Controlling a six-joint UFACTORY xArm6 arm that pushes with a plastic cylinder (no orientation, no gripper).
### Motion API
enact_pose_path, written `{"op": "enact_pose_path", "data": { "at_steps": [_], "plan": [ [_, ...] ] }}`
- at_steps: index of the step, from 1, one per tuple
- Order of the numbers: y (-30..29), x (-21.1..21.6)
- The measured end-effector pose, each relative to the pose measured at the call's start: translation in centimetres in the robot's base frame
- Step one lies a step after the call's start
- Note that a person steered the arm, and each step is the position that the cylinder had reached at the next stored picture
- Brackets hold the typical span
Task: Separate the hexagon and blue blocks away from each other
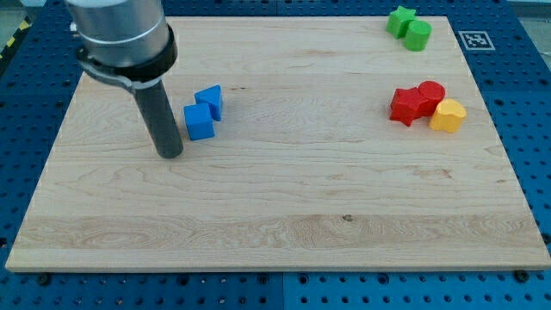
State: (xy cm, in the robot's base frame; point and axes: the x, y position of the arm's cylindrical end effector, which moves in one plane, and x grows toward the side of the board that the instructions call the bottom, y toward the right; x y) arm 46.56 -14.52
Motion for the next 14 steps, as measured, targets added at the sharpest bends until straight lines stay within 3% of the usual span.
{"op": "enact_pose_path", "data": {
  "at_steps": [2,3,5,11,14],
  "plan": [
    [-0.8,-3.6],
    [2.2,-3.7],
    [3.9,-8.4],
    [-2.7,-7.5],
    [3.2,-7.5]
  ]
}}
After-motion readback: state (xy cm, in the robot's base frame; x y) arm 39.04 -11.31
